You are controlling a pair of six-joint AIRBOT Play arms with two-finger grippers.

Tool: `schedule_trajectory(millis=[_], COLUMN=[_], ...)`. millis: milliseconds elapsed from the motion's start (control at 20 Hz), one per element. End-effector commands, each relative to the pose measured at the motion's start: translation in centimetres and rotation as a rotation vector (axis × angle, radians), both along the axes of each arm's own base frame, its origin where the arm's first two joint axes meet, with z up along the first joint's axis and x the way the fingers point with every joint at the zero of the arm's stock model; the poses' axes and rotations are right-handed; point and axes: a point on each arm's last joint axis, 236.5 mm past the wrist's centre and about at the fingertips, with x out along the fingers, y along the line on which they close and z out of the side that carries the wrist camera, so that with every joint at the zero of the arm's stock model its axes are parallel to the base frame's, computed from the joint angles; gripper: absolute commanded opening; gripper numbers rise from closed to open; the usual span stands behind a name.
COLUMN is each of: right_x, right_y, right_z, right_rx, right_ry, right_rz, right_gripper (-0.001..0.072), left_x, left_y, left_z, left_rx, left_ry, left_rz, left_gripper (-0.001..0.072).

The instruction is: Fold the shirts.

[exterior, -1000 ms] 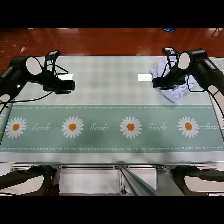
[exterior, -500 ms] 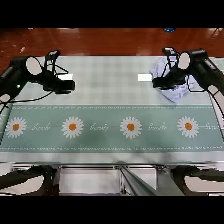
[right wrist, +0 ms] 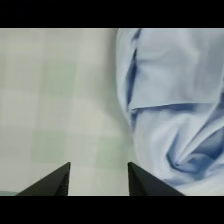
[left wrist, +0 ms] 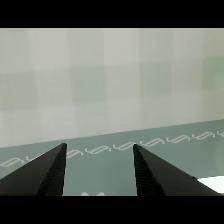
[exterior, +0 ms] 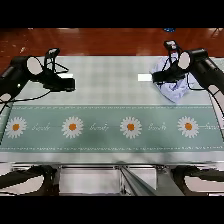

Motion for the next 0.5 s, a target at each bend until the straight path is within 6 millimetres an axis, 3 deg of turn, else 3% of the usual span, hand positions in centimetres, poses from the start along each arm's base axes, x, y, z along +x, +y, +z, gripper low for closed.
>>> schedule_trajectory(millis=[0, 50, 150, 300, 450], right_x=[2.5, 3.2, 4.5, 5.5, 6.4], right_y=[-5.4, -7.0, -10.1, -13.8, -15.0], right_z=[3.1, 3.5, 2.4, -2.0, -6.9], right_rx=[-0.158, -0.151, -0.105, 0.026, 0.163], right_ry=[-0.125, -0.16, -0.182, -0.147, -0.101], right_rz=[-0.119, -0.168, -0.255, -0.388, -0.456], right_gripper=[0.0417, 0.0416, 0.0416, 0.0416, 0.0416], left_x=[2.6, 3.3, 4.0, 4.2, 4.5], left_y=[3.8, 4.9, 6.4, 7.4, 7.3], left_z=[2.2, 3.1, 3.7, 3.1, 2.9], left_rx=[0.125, 0.127, 0.119, 0.122, 0.119], left_ry=[-0.106, -0.134, -0.158, -0.145, -0.149], left_rz=[0.017, 0.042, 0.09, 0.11, 0.114], left_gripper=[0.051, 0.0511, 0.051, 0.051, 0.051])
